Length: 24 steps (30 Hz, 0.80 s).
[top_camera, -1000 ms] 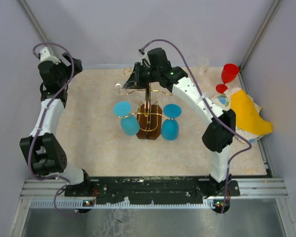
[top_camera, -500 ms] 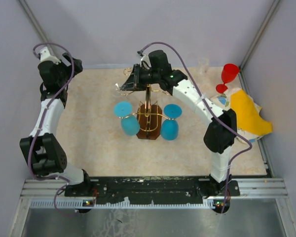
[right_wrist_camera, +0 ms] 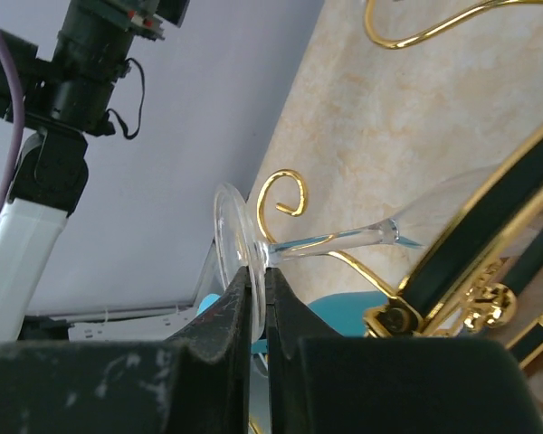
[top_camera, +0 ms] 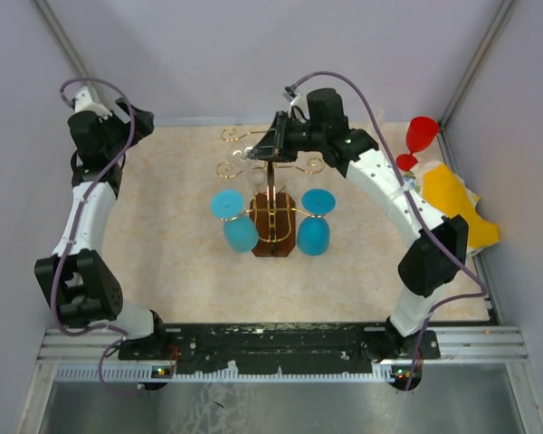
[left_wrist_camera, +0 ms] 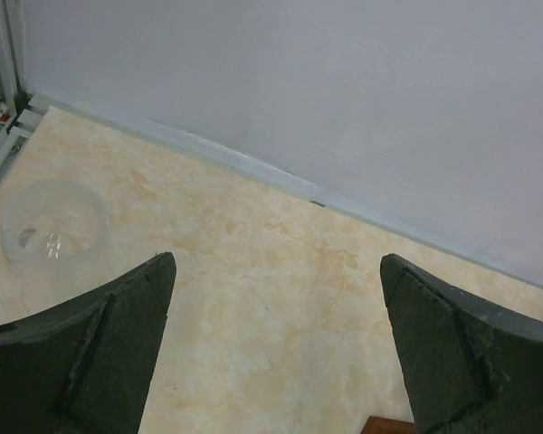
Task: Take the wine glass off the wine glass rack
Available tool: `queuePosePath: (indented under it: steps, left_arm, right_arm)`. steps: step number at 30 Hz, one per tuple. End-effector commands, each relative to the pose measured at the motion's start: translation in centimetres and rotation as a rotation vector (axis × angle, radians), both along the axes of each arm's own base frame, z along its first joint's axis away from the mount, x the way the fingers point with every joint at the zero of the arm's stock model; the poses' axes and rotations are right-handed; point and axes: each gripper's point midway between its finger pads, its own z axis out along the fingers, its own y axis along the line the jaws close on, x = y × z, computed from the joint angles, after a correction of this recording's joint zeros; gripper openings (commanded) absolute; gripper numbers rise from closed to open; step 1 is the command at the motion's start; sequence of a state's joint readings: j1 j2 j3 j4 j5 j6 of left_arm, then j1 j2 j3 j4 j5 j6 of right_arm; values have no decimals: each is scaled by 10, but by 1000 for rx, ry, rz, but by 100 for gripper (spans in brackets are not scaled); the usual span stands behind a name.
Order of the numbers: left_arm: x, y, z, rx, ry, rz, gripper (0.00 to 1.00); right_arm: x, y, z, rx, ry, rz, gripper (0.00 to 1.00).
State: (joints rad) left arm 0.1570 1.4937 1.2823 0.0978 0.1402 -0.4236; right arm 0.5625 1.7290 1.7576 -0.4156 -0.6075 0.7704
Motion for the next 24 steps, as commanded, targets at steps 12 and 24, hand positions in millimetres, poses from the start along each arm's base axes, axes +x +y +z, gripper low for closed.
queuePosePath:
  steps: [12,24]
  left_arm:
    - [-24,-48,40,-156,55,-197,100]
    - [-60,-100,40,-434,265,-431,100]
  right_arm:
    - [46,31,61,139,-216,59,0]
    - [-9,88,103,233,-416,357,0]
